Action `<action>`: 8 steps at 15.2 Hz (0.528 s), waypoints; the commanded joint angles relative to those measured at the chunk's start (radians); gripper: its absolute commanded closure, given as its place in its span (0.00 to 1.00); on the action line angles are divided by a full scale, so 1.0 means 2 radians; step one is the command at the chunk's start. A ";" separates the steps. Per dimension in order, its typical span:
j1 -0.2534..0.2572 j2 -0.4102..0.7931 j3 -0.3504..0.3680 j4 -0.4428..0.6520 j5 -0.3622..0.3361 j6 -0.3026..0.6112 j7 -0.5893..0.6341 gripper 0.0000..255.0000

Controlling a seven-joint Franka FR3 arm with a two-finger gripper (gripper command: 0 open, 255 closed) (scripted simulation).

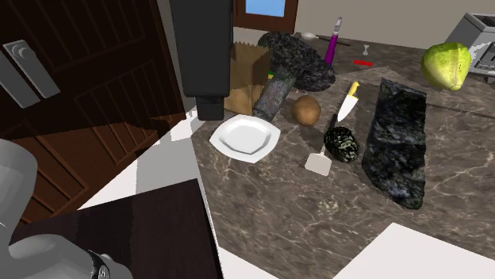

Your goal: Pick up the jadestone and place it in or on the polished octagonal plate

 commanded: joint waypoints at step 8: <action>0.011 0.132 0.013 0.044 0.015 0.070 0.007 0.00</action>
